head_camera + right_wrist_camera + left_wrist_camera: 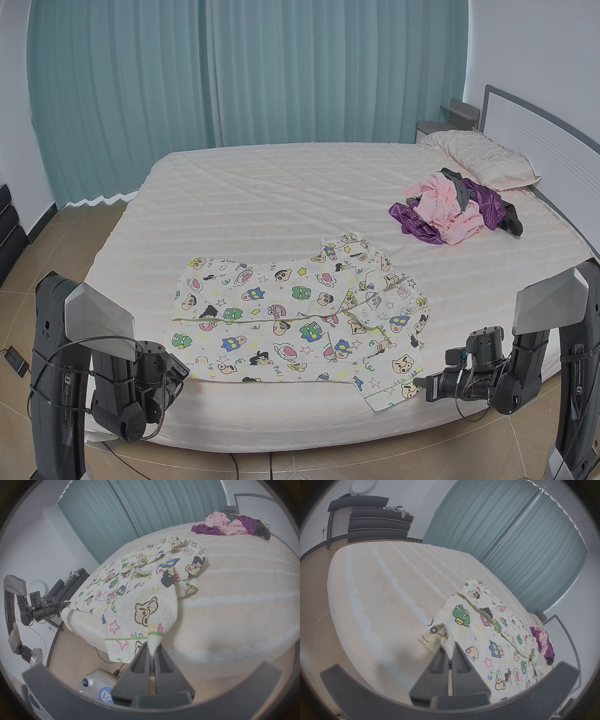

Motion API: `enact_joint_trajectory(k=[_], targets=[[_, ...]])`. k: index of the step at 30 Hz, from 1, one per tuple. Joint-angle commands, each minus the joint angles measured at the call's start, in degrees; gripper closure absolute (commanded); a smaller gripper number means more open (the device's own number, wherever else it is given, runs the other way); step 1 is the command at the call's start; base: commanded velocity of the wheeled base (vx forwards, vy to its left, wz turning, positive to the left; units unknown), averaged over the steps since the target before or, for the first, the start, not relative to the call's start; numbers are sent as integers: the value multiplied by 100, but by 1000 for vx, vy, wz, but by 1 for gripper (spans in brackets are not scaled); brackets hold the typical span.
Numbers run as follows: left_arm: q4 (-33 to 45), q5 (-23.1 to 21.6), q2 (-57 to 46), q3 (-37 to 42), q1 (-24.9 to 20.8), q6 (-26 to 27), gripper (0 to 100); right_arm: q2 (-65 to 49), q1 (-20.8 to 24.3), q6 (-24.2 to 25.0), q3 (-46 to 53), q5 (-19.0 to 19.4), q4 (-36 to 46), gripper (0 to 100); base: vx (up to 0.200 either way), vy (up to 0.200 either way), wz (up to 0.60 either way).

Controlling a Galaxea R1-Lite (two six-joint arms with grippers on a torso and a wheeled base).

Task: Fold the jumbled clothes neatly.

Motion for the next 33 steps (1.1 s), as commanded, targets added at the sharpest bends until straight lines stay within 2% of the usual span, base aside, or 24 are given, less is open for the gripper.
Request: enact_joint_trajectory(k=[1,8,15,25,29,33], targets=[[-98,56,-46,115,-68,26,100,-514,-6,91,548,39,-152,100,0,0,0],[-115,65,-468,625,-174,-9,100,-1287,21,249,1533,57,-187,100,0,0,0],[-116,118,-591,1047,-235,0,100,-1586,38,258,2130,57,-187,100,0,0,0],[-116,399,-556,1345,-718,79,100,-1700,135,267,2403,-14,-231,100,0,0,0],[-116,417,-556,1556,-754,369,100,-1911,214,258,2403,-189,42,100,0,0,0],[-116,443,-573,1706,-754,395,100,-2210,355,258,2403,-233,428,100,0,0,0]])
